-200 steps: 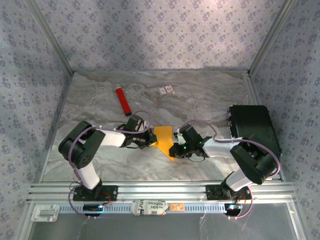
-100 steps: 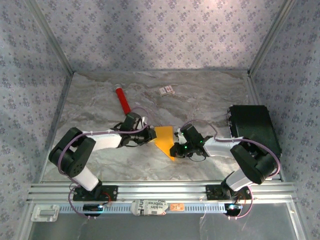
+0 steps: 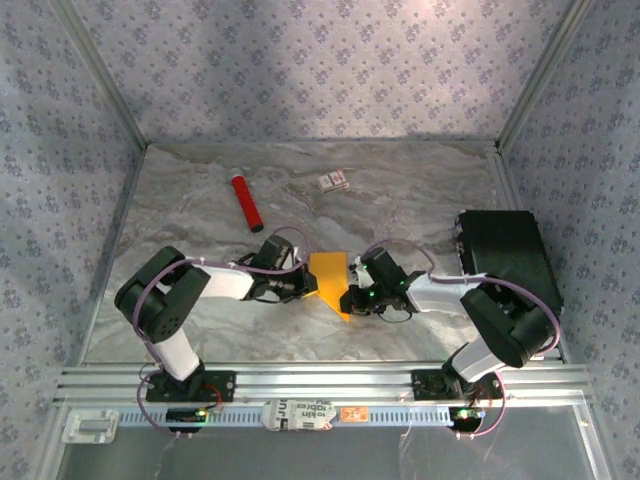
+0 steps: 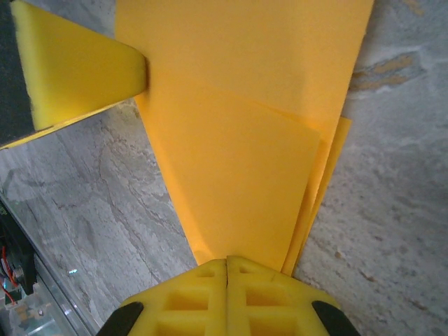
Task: Fold a paper plane with a square sheet of paper (pick it up from the middle)
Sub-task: Third fold the triangle at the center of the table.
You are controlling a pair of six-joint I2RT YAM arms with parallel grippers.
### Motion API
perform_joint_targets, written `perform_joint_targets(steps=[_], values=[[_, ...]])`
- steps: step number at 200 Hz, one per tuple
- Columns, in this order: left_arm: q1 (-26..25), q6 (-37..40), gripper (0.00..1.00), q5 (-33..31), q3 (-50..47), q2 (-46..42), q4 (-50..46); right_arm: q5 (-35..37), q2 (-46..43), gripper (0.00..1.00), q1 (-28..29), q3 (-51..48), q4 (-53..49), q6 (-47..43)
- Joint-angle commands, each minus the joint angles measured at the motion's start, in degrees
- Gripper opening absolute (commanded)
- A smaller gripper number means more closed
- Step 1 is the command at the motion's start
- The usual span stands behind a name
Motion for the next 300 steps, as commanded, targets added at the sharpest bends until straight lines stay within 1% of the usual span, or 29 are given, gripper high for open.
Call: perform_joint_targets(steps=[1, 23, 49, 86, 110, 133, 156, 169, 192, 218, 240, 264, 278, 300], values=[[2.8, 1.7, 0.05, -2.9, -1.4, 0.8, -1.8, 3.4, 1.6, 0.04, -0.5, -1.0, -7.0, -1.3], [4.6, 2.8, 0.05, -3.3, -1.2, -0.4, -3.6, 3.3, 1.6, 0.04, -0.5, -1.1, -6.8, -1.3], [5.5, 2.8, 0.05, -1.6, -0.5, -1.7, -3.8, 3.1, 1.6, 0.04, -0.5, -1.0, -6.7, -1.3], [4.0, 2.1, 0.07, -1.9, 0.9, -6.5, -5.6, 3.1, 1.7, 0.04, -0.6, -0.6, -6.8, -1.3], [1.6, 2.2, 0.09, -2.1, 1.8, -8.1, -6.0, 3.1, 1.6, 0.04, -0.6, -0.6, -6.8, -1.3], [-1.6, 2.4, 0.09, -1.2, 3.7, -5.9, -5.8, 3.0, 1.7, 0.04, -0.7, -0.5, -6.9, -1.3], [-3.8, -0.6, 0.09, 1.1, 4.3, -1.6, -0.3, 3.0, 1.2, 0.05, -0.8, -0.8, -6.9, -1.1], [-4.7, -0.2, 0.08, 0.8, 5.4, 0.6, -0.9, 2.7, 0.9, 0.05, -0.9, -0.8, -6.9, -1.3], [-4.8, 0.1, 0.07, 0.7, 5.9, 3.7, -1.4, 2.7, 0.4, 0.05, -1.0, -0.3, -7.6, -1.4], [-4.8, 0.8, 0.05, -0.7, 5.4, 5.0, -3.6, 2.0, -0.8, 0.06, -1.4, 1.1, -8.8, -1.4], [-4.8, 0.8, 0.04, -1.4, 4.1, 4.9, -3.9, 1.5, -4.0, 0.08, -1.3, 2.3, -10.0, -1.4], [-4.8, 1.0, 0.04, -1.5, 3.3, 5.1, -3.6, 0.4, -7.4, 0.09, -1.1, 1.6, -7.8, -1.3], [-4.7, 0.8, 0.04, -1.5, 3.1, 5.3, -3.1, -1.1, -6.9, 0.09, -0.9, 2.4, -6.9, -1.4], [-4.8, 0.8, 0.04, -1.1, 3.8, 5.9, -3.1, -1.3, -4.3, 0.09, 0.2, 4.4, -5.9, -1.4]])
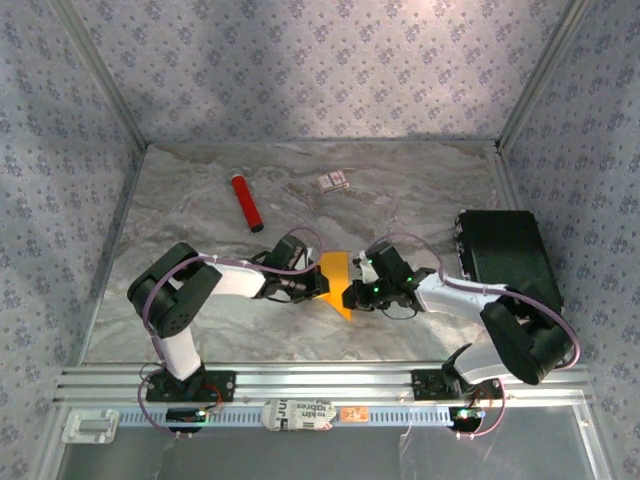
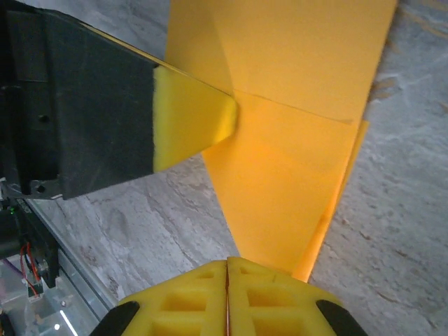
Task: Fold a paper plane with a square sheet of paper (pick it up from the middle)
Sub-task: Third fold the triangle at the center of the table.
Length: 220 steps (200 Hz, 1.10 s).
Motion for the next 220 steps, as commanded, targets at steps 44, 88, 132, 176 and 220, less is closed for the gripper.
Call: perform_joint_targets(steps=[44, 88, 132, 176, 220], values=[[-0.1, 0.4, 0.04, -1.6, -1.0, 2.2, -2.0, -1.1, 7.9, 0.08, 3.5, 5.9, 3.4, 0.2], [-0.1, 0.3, 0.04, -1.4, -1.3, 2.2, -1.8, 1.1, 12.1, 0.08, 4.4, 6.5, 3.5, 0.5], [-0.2, 0.3, 0.03, -1.5, -1.4, 1.9, -1.8, 1.7, 13.7, 0.08, 4.3, 2.7, 3.7, 0.7], [0.3, 0.3, 0.03, -1.8, -2.5, 1.8, -1.5, -0.2, 9.4, 0.08, 3.5, -0.4, 3.2, 0.5], [0.5, 0.2, 0.03, -1.8, -2.9, 1.9, -1.1, -1.1, 6.1, 0.09, 3.3, 1.1, 4.3, 1.5]])
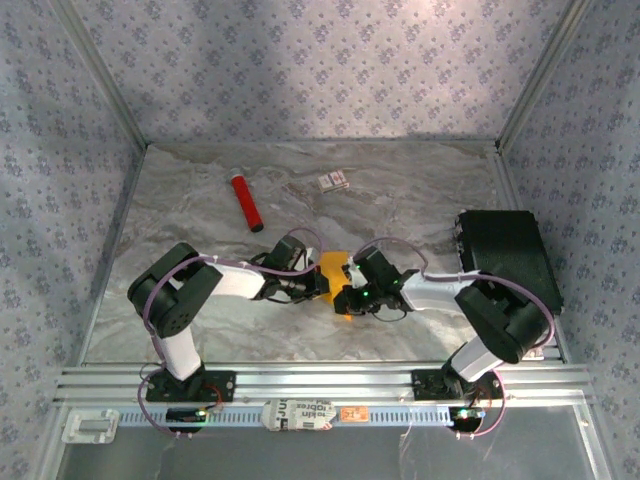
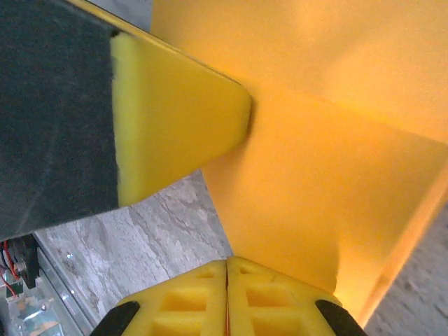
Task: Fold a paper plane with a square sheet of paper (pick it up from the middle)
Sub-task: Third fold the triangle at the center of the table.
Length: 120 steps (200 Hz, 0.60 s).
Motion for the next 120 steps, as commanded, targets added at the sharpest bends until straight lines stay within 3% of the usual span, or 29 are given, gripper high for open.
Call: perform_joint_targets(steps=[1, 66, 120], values=[[0.3, 0.2, 0.03, -2.0, -2.0, 1.8, -3.2, -0.8, -1.6, 0.09, 0.0, 0.7, -1.9, 0.8], [0.3, 0.0, 0.03, -1.8, -1.9, 2.1, -2.9, 2.3, 4.0, 0.09, 1.4, 4.4, 3.4, 4.7], [0.4, 0.0, 0.02, -1.8, -1.8, 2.4, -2.9, 3.1, 3.5, 0.10, 0.8, 0.6, 1.6, 3.5]])
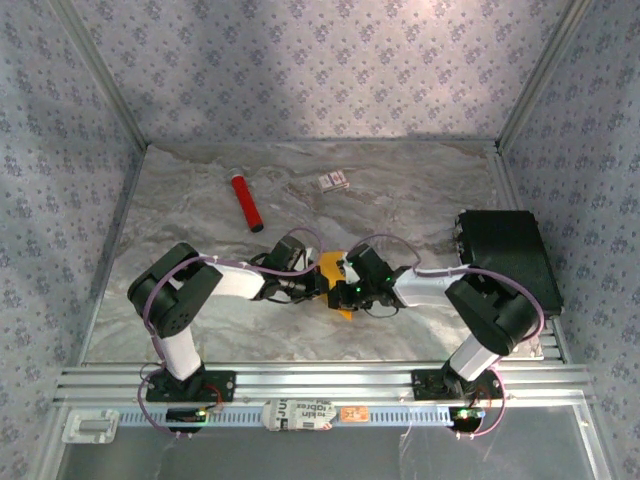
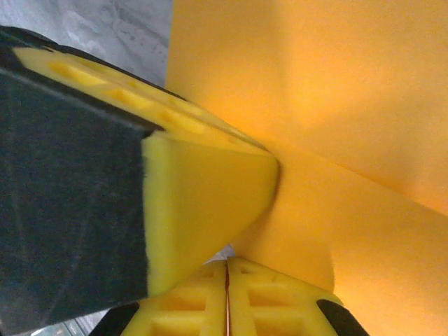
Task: Fold a paper plane with a square sheet of paper (pick it up from the middle)
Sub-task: Third fold the triangle at the center of the table.
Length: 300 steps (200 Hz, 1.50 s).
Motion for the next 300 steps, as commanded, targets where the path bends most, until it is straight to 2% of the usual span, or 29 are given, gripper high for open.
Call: perform_joint_targets(steps=[1, 129, 155, 191, 242, 267, 300], values=[[0.4, 0.4, 0.02, -1.8, -1.6, 2.4, -3.5, 0.5, -0.7, 0.10, -0.4, -2.2, -1.3, 0.2], [0.9, -0.3, 0.02, -1.8, -2.5, 3.4, -2.5, -4.9, -11.8, 0.11, -4.5, -11.9, -8.3, -5.0], [1.1, -1.4, 0.02, -1.8, -3.1, 3.4, -1.2, -5.3, -13.9, 0.11, -5.7, -12.0, -12.2, -9.1], [0.9, -4.6, 0.02, -2.9, -4.6, 2.5, 1.3, -2.3, -17.7, 0.11, -7.6, -10.7, -15.1, -8.3], [-1.9, -10.4, 0.03, -9.3, -6.7, -0.8, 4.7, 4.5, -20.8, 0.16, -8.0, -8.5, -13.3, -2.3], [-2.9, -10.2, 0.08, -10.5, -6.5, -3.1, 4.6, 6.2, -20.7, 0.22, -7.9, -7.6, -12.1, -0.4], [-2.5, -4.8, 0.23, -11.5, -4.6, -8.3, -0.9, 10.2, -21.7, 0.30, -7.9, -6.6, -15.2, 0.7]])
